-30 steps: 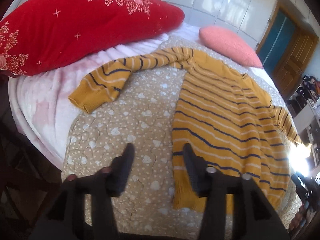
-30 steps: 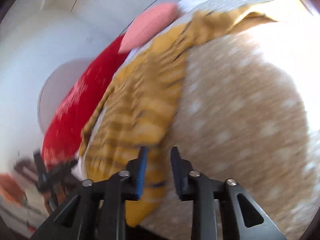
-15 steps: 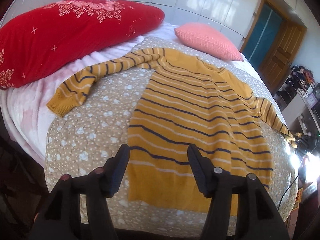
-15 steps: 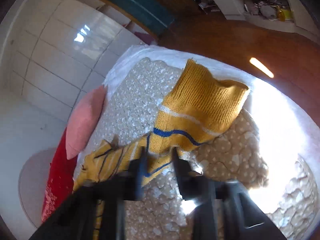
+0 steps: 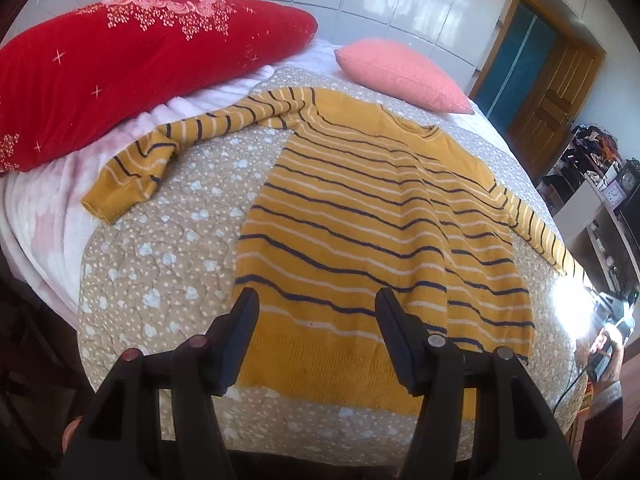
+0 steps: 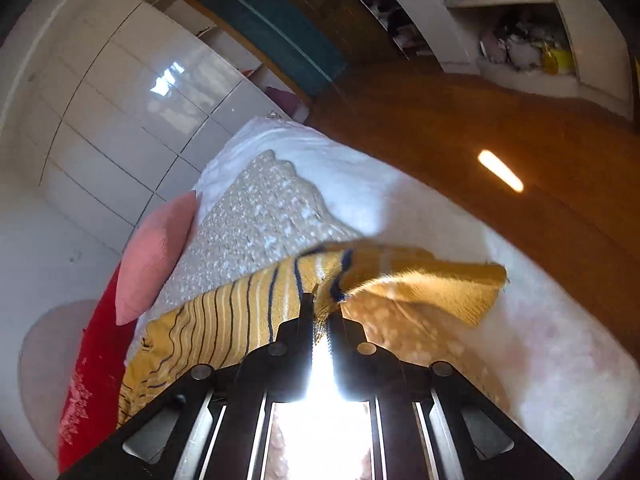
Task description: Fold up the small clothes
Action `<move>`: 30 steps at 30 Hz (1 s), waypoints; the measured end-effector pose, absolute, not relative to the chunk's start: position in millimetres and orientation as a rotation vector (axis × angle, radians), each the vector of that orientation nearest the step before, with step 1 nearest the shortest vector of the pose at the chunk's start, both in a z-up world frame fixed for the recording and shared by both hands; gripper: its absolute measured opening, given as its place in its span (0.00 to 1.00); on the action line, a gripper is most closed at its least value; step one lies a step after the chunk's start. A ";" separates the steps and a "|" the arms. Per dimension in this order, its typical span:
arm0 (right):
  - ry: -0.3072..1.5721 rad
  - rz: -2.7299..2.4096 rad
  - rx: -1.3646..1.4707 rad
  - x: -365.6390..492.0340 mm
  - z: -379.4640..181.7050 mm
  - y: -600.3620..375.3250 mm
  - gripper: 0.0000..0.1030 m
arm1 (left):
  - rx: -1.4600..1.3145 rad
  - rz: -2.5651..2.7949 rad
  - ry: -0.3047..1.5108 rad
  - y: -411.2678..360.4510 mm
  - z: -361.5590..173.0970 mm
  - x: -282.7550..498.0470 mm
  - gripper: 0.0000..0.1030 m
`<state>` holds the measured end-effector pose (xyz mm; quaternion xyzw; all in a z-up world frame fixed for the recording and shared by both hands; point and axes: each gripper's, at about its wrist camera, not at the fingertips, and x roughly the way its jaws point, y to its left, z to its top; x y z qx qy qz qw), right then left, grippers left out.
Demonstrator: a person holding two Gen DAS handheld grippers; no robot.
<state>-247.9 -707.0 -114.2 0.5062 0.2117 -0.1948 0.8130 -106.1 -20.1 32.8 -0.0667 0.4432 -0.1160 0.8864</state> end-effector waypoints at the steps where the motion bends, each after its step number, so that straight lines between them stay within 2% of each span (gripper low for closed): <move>1: 0.442 -0.405 1.119 -256.1 -124.7 -705.9 0.06 | -0.136 -0.235 0.918 -17.7 33.5 -105.9 0.58; 5: 0.407 -0.365 1.214 -269.6 -143.5 -703.4 0.08 | -0.157 -0.230 0.922 -8.9 31.9 -102.1 0.59; 6: 0.402 -0.370 1.221 -269.9 -141.7 -704.0 0.11 | -0.158 -0.230 0.920 -9.0 31.7 -102.1 0.59; 8: 0.379 -0.374 1.237 -268.2 -137.2 -705.4 0.26 | -0.155 -0.239 0.915 -11.8 31.6 -103.4 0.59; 10: 0.355 -0.386 1.223 -265.9 -127.3 -709.1 0.54 | -0.149 -0.256 0.916 -16.2 30.6 -104.6 0.59; 12: 0.358 -0.445 1.192 -258.2 -117.8 -712.4 0.60 | -0.146 -0.271 0.919 -19.5 28.4 -104.6 0.59; 14: 0.400 -0.490 1.180 -250.3 -119.3 -720.6 0.59 | -0.159 -0.277 0.916 -19.1 26.5 -104.9 0.59; 15: 0.432 -0.514 1.164 -244.4 -119.2 -724.3 0.45 | -0.170 -0.280 0.913 -16.7 25.5 -105.3 0.59; 16: 0.469 -0.537 1.137 -236.5 -117.6 -727.3 0.17 | -0.178 -0.281 0.911 -14.2 24.7 -105.7 0.59; 17: 0.519 -0.551 1.093 -223.4 -110.0 -728.8 0.06 | -0.186 -0.280 0.911 -9.9 23.2 -106.1 0.59; 22: 0.569 -0.535 0.771 -161.2 -22.3 -680.7 0.06 | -0.221 -0.256 0.903 20.7 13.9 -105.7 0.59; 26: 0.567 -0.336 0.554 -70.9 49.4 -584.3 0.06 | -0.261 -0.230 0.883 46.9 8.7 -105.5 0.61; 30: 0.625 -0.108 0.414 22.0 68.2 -466.2 0.06 | -0.302 -0.197 0.863 74.2 3.9 -107.3 0.64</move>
